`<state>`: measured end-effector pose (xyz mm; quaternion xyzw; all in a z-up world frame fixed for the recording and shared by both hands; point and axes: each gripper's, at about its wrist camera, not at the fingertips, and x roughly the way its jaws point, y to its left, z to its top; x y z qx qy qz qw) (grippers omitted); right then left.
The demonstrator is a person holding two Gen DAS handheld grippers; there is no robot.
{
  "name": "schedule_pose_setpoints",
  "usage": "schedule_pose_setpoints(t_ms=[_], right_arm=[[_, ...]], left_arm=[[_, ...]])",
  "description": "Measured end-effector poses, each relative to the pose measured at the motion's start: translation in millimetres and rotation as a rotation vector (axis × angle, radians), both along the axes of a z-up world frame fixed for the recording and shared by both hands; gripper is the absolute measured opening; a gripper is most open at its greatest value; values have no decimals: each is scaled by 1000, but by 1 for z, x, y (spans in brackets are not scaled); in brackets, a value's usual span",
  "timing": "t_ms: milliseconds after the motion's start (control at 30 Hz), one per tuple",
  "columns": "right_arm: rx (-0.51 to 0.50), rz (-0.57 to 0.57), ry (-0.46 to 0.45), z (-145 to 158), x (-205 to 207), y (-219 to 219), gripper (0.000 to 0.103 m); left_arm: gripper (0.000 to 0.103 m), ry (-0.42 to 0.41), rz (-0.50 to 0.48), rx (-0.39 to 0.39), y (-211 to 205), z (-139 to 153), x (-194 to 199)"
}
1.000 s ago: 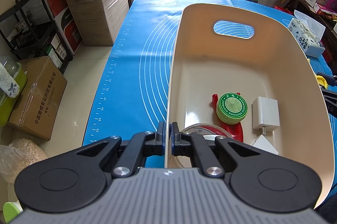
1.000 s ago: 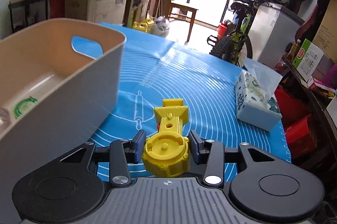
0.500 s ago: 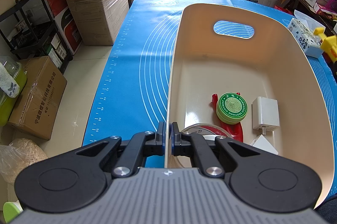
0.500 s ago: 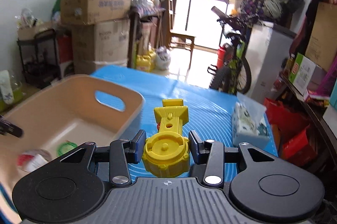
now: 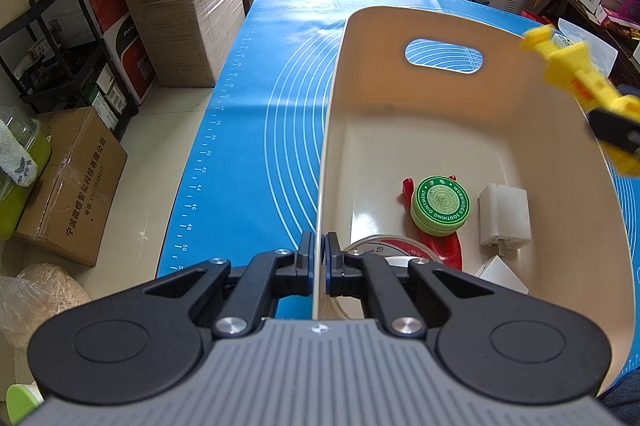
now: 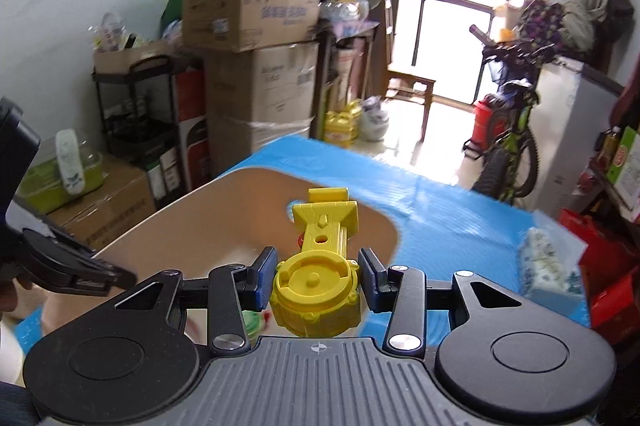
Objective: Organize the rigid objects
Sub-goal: 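Carry the yellow plastic part with the right tool and release it into the basket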
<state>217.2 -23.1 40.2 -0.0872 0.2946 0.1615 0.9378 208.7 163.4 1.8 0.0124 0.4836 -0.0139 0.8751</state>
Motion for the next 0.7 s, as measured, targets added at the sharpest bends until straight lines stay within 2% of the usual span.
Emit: schedule_pose_setpoints(t_ms=[300, 500, 700], right_arm=[[-85, 46, 144, -39, 10, 48, 48], [-175, 54, 203, -63, 16, 62, 48], [-244, 59, 307, -73, 26, 69, 49]], left_arm=[[6, 0, 0, 0, 0, 0, 0], [6, 0, 0, 0, 0, 0, 0], [6, 0, 0, 1, 0, 0, 0]])
